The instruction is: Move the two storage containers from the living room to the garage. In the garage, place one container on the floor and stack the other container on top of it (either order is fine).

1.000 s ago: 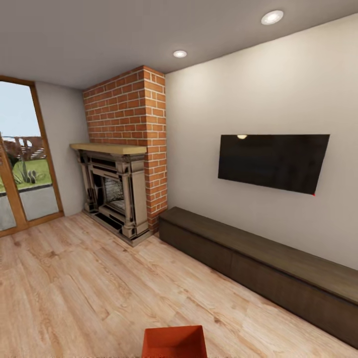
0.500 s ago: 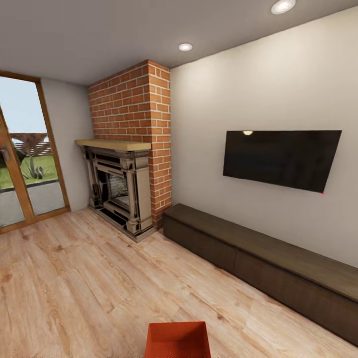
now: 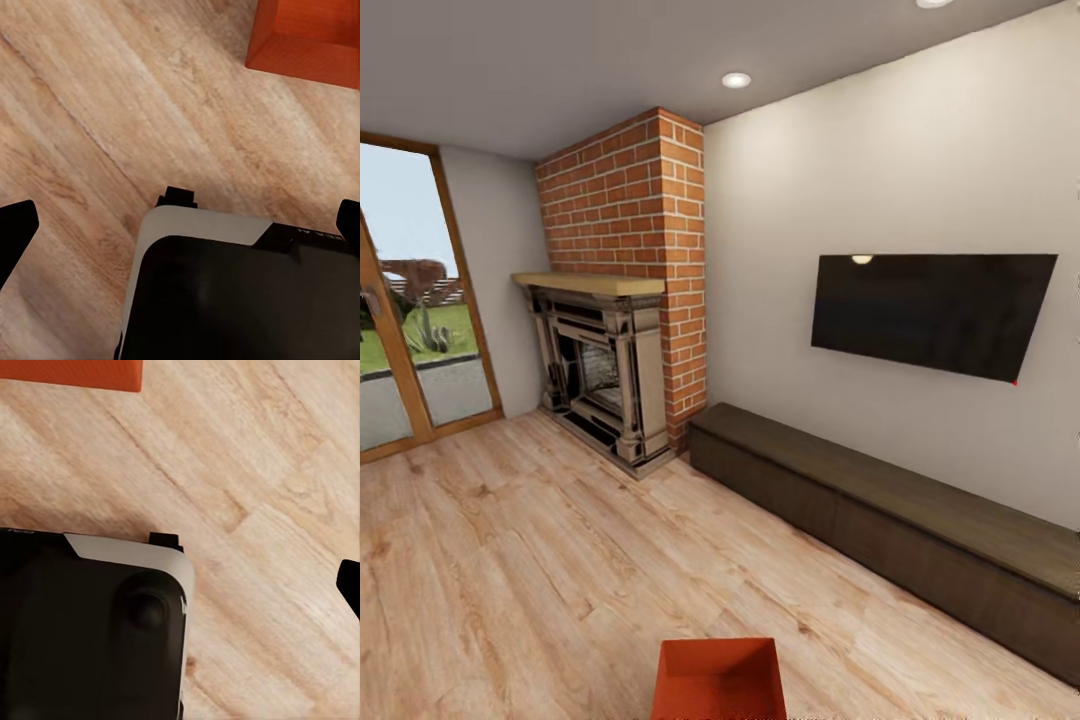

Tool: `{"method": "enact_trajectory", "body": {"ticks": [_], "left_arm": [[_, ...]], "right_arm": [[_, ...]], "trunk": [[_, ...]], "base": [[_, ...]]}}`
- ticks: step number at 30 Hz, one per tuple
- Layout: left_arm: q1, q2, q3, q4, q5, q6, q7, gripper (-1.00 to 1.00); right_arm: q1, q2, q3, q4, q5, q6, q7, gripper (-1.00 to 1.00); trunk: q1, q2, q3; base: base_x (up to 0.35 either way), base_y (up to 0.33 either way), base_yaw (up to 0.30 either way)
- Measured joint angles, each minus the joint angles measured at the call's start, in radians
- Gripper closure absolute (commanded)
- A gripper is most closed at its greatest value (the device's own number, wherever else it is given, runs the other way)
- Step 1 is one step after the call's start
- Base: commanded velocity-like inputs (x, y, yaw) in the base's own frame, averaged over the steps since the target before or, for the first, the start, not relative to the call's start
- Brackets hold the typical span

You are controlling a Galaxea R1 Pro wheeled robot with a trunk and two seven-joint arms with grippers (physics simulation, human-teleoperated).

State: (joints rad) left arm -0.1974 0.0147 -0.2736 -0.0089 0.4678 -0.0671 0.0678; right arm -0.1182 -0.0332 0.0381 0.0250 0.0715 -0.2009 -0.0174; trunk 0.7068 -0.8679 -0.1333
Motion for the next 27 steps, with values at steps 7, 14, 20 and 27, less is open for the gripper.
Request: {"method": "enact_trajectory", "body": {"ticks": [7, 14, 20, 27], "left_arm": [[0.000, -0.001, 0.001, 0.000, 0.000, 0.000, 0.000, -1.00], [0.000, -0.001, 0.001, 0.000, 0.000, 0.000, 0.000, -1.00], [0.000, 0.000, 0.000, 0.000, 0.000, 0.000, 0.000, -1.00], [0.000, 0.000, 0.000, 0.000, -0.001, 0.000, 0.000, -1.00]], "right_arm": [[0.000, 0.001, 0.000, 0.000, 0.000, 0.000, 0.001, -1.00], [0.000, 0.000, 0.000, 0.000, -0.001, 0.001, 0.001, -1.00], [0.000, 0.001, 0.002, 0.000, 0.004, 0.001, 0.001, -1.00], [0.000, 0.001, 0.006, 0.000, 0.009, 0.001, 0.000, -1.00]], "trunk": [[0.000, 0.000, -0.011], [0.000, 0.000, -0.022], [0.000, 0.000, -0.032], [0.000, 0.000, -0.043]], "base": [[0.000, 0.000, -0.112], [0.000, 0.000, -0.026], [0.000, 0.000, -0.003], [0.000, 0.000, 0.000]]}}
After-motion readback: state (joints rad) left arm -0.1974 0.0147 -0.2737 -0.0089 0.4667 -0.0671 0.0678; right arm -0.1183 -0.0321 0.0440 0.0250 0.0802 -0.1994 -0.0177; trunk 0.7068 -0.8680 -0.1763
